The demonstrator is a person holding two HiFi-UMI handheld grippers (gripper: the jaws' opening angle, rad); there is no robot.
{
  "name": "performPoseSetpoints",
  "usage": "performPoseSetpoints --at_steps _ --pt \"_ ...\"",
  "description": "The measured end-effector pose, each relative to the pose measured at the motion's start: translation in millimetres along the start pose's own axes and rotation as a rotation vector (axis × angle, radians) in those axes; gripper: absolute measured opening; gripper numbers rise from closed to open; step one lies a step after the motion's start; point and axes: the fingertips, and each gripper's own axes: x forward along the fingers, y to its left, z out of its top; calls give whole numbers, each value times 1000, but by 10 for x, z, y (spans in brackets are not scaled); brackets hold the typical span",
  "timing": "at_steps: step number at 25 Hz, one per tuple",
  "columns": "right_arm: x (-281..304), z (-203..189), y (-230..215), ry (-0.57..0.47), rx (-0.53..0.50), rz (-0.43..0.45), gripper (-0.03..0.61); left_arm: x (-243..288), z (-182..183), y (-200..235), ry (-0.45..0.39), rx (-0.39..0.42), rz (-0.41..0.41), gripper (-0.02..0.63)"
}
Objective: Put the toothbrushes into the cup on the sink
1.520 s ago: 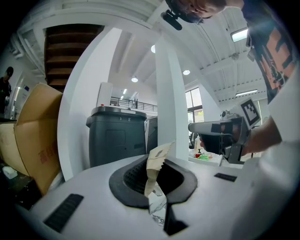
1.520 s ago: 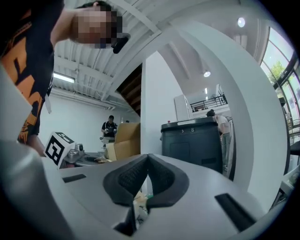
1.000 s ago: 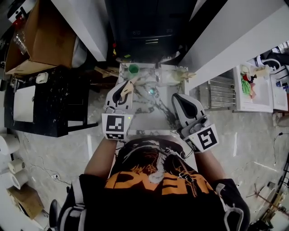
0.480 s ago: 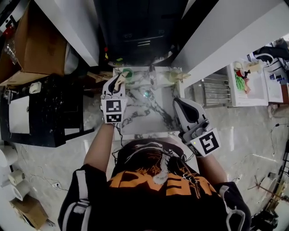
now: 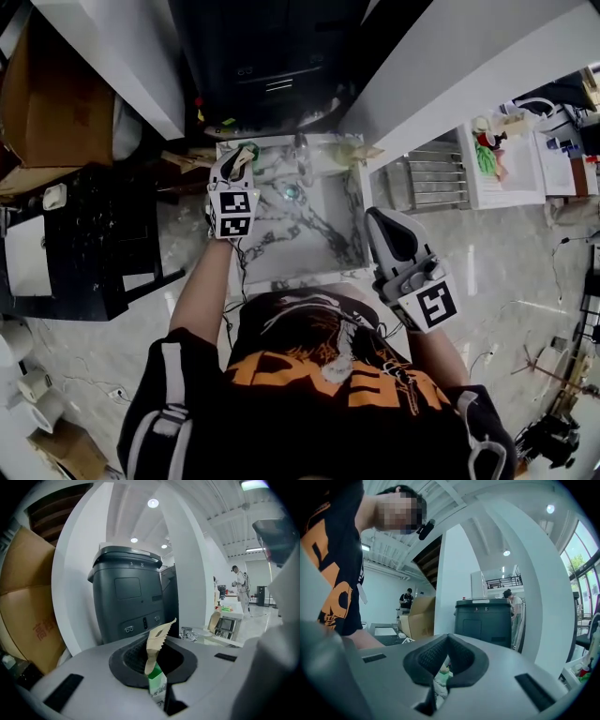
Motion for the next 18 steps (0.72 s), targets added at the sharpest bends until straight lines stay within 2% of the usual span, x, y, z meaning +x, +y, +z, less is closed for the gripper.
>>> performPoseSetpoints --at_steps 14,18 --pt "-53 -32 -71 22 -4 -38 14 347 -374 -29 48 -26 23 41" --pt "-57 -44 -64 26 -4 -37 14 405 -426 -35 81 -6 29 43"
